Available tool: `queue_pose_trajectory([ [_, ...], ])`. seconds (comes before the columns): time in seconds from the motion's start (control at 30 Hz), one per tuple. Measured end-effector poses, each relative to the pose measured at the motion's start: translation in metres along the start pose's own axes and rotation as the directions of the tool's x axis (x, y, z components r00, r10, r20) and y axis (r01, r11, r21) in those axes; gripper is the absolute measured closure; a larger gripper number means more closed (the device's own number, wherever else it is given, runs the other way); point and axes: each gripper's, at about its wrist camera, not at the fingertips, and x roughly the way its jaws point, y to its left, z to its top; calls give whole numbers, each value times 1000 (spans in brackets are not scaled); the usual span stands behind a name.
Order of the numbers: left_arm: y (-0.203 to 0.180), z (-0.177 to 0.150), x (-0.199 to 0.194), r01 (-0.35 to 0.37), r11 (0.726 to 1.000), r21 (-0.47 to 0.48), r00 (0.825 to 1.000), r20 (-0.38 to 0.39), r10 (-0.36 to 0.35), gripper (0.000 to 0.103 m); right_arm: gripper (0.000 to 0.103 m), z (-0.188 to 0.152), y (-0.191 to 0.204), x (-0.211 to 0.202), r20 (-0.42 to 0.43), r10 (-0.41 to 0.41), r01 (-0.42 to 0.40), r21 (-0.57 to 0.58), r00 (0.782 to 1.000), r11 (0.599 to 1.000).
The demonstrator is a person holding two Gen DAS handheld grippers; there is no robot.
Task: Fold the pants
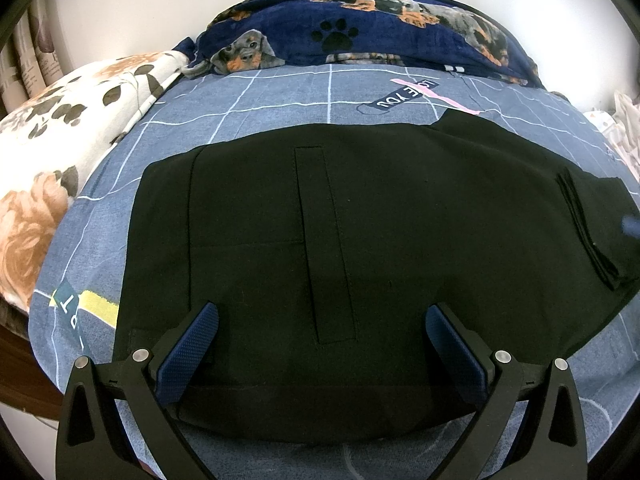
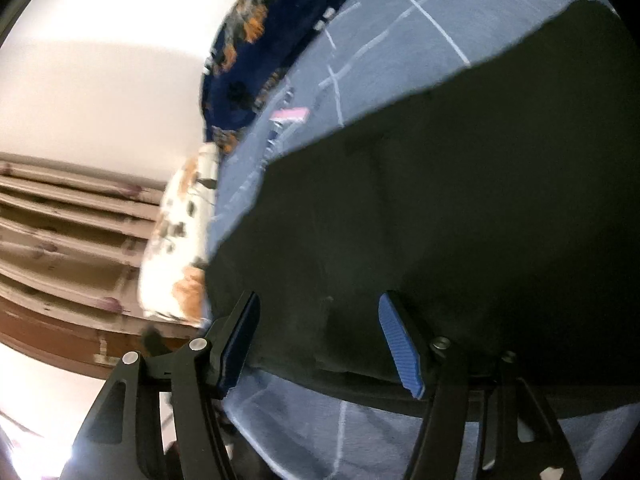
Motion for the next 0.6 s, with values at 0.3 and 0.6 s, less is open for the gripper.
queue_pose_trajectory([
  [0.3,0,0,0,-1,1000,-1,1000,0,1,0,91,71,-85,-100,207,-139,117,115,968,986],
  [0.6,0,0,0,0,1000,1,1000,0,0,0,103,87,-106,-93,202,-180,161,105,963,981],
])
